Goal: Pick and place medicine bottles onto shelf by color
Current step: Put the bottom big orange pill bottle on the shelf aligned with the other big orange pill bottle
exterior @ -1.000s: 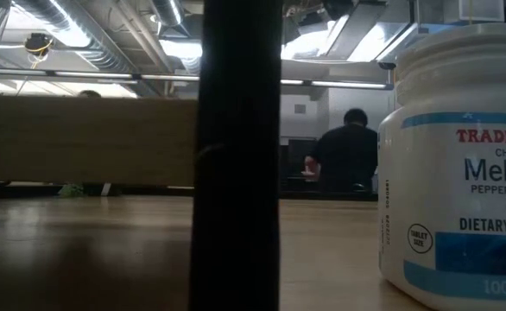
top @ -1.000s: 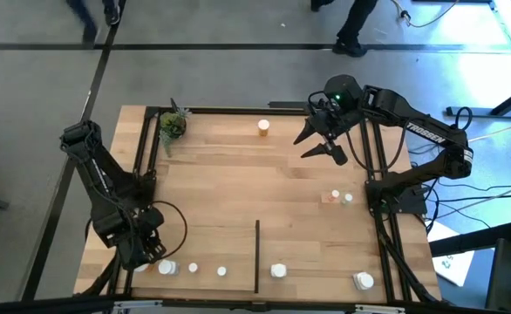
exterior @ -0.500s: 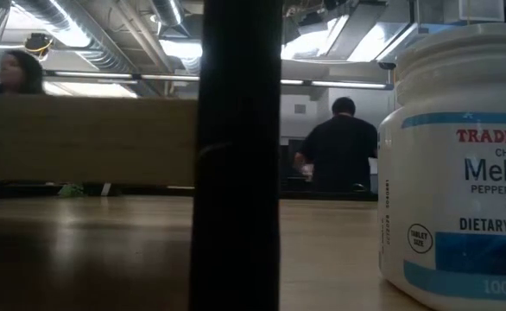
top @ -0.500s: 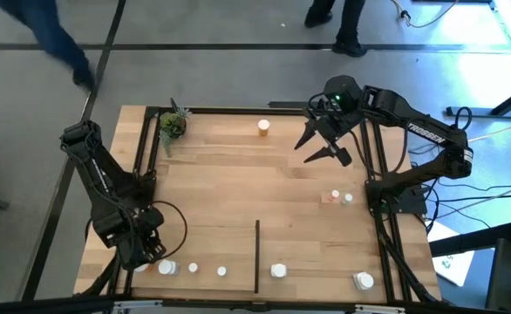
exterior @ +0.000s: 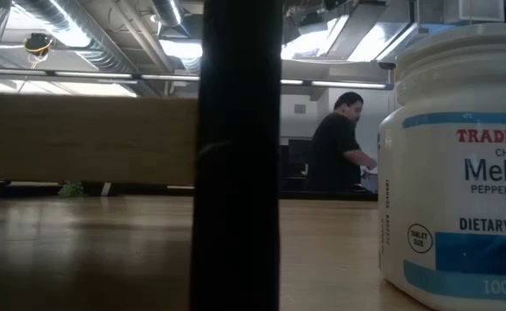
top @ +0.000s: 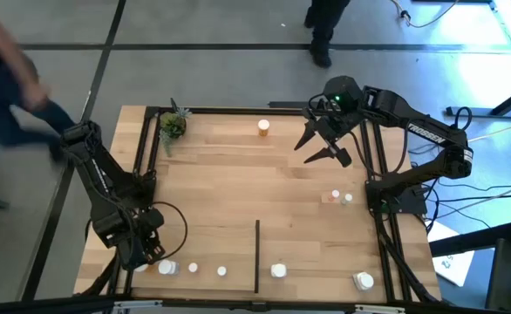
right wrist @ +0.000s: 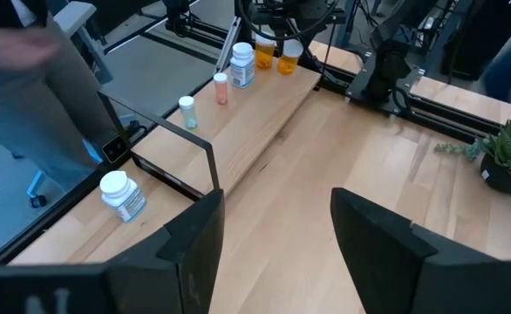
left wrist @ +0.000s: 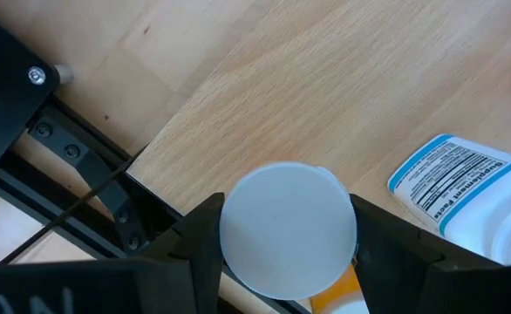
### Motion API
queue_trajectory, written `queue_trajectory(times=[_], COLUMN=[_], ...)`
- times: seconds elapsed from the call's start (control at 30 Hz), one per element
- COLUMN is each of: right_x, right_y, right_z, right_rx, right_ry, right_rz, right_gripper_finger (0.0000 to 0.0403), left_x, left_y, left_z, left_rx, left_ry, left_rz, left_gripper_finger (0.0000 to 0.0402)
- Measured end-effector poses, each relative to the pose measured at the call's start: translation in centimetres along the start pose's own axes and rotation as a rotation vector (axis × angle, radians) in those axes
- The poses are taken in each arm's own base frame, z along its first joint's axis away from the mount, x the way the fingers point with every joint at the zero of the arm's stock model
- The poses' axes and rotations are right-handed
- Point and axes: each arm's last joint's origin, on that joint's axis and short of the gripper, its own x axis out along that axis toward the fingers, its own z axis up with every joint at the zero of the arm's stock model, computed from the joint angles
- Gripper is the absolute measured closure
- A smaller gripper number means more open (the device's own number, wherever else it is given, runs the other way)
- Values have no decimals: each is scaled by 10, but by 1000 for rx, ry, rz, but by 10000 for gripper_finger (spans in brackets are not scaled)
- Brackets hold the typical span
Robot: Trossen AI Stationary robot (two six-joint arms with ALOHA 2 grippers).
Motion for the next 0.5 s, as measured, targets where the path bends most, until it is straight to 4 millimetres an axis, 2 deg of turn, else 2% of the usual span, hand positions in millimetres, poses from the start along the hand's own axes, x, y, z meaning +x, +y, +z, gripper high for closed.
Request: queue_trajectory(times=[0.5], right_x=[0], right_y=[0], right_z=[0], right_rx=[0], right_ry=[0], right_rz=[0], right_gripper_finger=[190], left_x=[0], left_y=[0], left_z=[0], left_rx=[13], left_ry=[-6], left_rz=[-2], left_gripper_finger=[214])
